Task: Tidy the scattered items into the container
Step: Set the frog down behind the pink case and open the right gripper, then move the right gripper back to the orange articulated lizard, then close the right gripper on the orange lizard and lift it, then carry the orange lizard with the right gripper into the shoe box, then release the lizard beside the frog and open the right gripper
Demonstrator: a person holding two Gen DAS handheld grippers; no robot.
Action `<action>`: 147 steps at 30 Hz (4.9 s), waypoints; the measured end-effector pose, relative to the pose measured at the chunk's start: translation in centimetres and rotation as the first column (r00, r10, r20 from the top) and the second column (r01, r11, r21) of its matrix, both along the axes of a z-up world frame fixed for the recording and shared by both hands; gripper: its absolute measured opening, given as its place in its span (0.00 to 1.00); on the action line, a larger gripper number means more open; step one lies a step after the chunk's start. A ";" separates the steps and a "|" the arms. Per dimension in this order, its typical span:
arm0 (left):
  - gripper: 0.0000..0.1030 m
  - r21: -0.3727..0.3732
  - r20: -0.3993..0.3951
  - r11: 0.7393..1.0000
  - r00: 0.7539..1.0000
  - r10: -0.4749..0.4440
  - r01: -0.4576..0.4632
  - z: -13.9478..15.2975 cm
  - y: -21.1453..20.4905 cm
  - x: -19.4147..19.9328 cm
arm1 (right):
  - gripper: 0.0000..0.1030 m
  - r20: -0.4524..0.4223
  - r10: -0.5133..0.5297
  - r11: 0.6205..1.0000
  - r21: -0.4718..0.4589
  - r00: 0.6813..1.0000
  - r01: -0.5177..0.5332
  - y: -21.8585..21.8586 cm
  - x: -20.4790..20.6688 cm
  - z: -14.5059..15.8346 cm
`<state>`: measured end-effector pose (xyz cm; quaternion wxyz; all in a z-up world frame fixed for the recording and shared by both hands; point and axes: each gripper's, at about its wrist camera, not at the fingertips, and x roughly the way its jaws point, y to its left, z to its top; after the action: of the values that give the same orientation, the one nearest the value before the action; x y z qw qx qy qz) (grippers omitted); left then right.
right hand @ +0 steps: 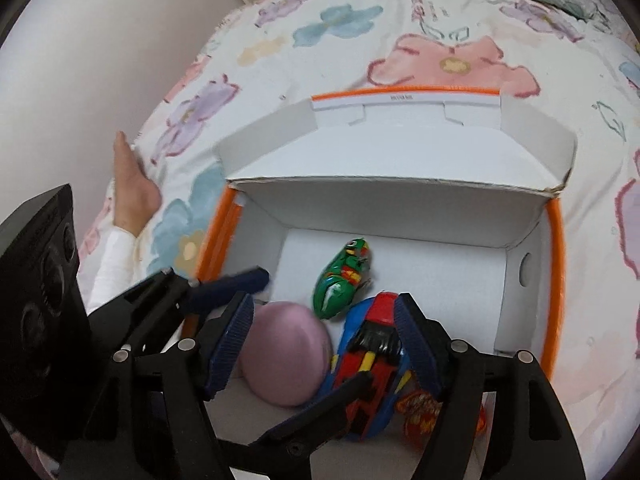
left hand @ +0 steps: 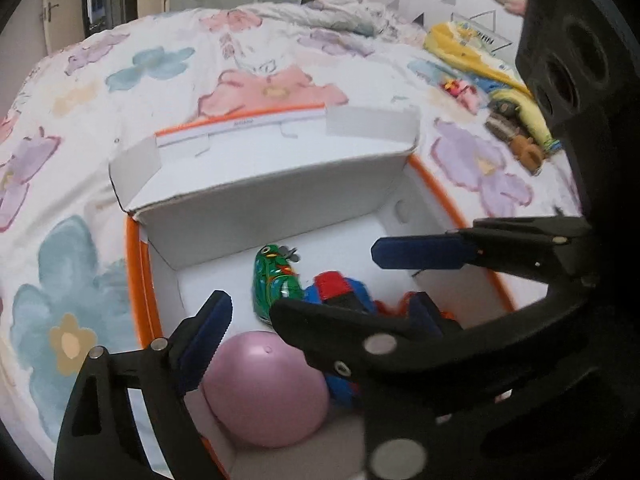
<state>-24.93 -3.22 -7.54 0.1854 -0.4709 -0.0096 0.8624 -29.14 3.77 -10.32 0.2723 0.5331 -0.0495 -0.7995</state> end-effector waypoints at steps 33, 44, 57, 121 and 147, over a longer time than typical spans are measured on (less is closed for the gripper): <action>0.99 0.069 -0.111 0.994 0.990 -0.082 0.090 1.1 4.2 14.7 | 0.73 -0.139 0.013 1.000 0.029 0.990 -0.009 5.5 17.1 3.7; 0.99 0.091 -0.056 0.988 0.991 -0.120 0.124 -4.4 4.6 13.8 | 0.73 0.011 -0.017 0.999 0.043 1.000 0.017 6.5 15.8 -4.1; 0.87 0.207 -0.002 0.967 0.988 -0.151 0.149 -8.1 3.6 11.6 | 0.62 0.112 -0.006 1.000 0.015 0.994 0.004 5.5 12.7 -9.0; 0.60 0.254 -0.090 0.959 0.990 -0.108 0.128 -0.1 1.1 1.5 | 0.48 -0.049 0.039 0.999 -0.023 0.998 -0.040 3.6 2.4 1.2; 0.99 0.152 0.020 0.988 1.000 0.002 -0.005 -0.9 1.0 -0.6 | 0.82 -0.030 -0.076 0.996 -0.055 0.997 0.074 4.1 0.0 -0.7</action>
<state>-25.53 -2.19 -8.47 0.2194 -0.4638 -0.0781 0.8548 -29.12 7.92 -11.01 0.2571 0.5103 -0.0868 -0.8161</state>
